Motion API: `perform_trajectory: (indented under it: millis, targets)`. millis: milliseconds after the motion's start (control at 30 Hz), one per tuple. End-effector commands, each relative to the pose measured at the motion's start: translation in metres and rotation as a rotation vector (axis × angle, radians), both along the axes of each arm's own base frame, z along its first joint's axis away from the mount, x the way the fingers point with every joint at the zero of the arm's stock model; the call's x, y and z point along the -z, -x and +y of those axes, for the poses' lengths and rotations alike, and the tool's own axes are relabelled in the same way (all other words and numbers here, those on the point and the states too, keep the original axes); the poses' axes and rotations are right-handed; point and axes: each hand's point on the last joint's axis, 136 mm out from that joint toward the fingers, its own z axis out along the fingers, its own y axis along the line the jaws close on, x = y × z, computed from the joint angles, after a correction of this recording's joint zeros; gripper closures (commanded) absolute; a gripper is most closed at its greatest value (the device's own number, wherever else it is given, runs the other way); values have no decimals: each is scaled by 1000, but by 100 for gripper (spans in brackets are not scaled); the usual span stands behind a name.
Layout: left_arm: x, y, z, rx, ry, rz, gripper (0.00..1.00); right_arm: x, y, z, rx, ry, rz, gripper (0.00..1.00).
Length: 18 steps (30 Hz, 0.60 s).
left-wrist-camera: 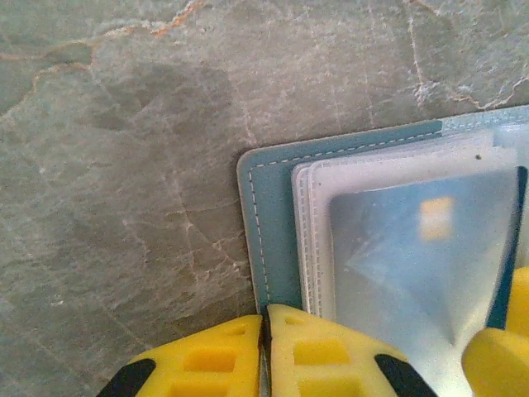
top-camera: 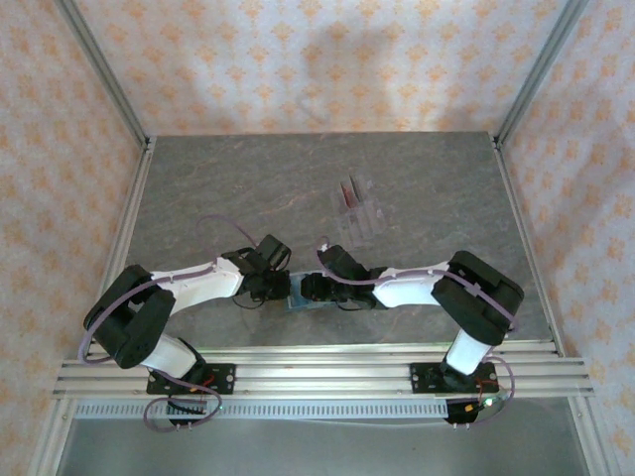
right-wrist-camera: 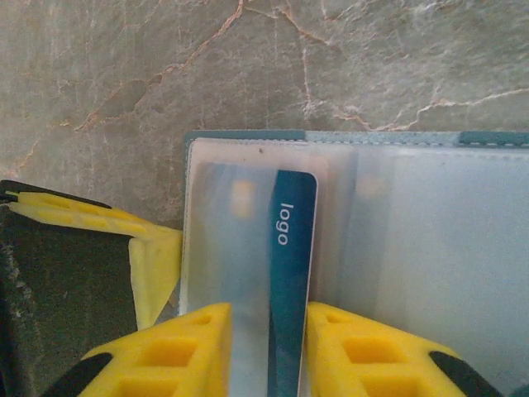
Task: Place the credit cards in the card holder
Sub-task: Insert the credit card into the card slot.
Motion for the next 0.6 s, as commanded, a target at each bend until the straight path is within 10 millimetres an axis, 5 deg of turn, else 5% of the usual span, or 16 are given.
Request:
perform_trajectory:
  millis: [0,267,467,567]
  targets:
    - [20,8,11,3,-45,36,90,5,1,-17,18,56,9,69]
    - [22,9,11,4,-45,41,90,-12,-6,-16,17,12,-5,66]
    - [22,9,10,5,-43,42,90,-15,-12,-7,-6,22,-11,84]
    - [21,9,11,4,-43,40,90,-13,-15,-7,-3,43,-13,86]
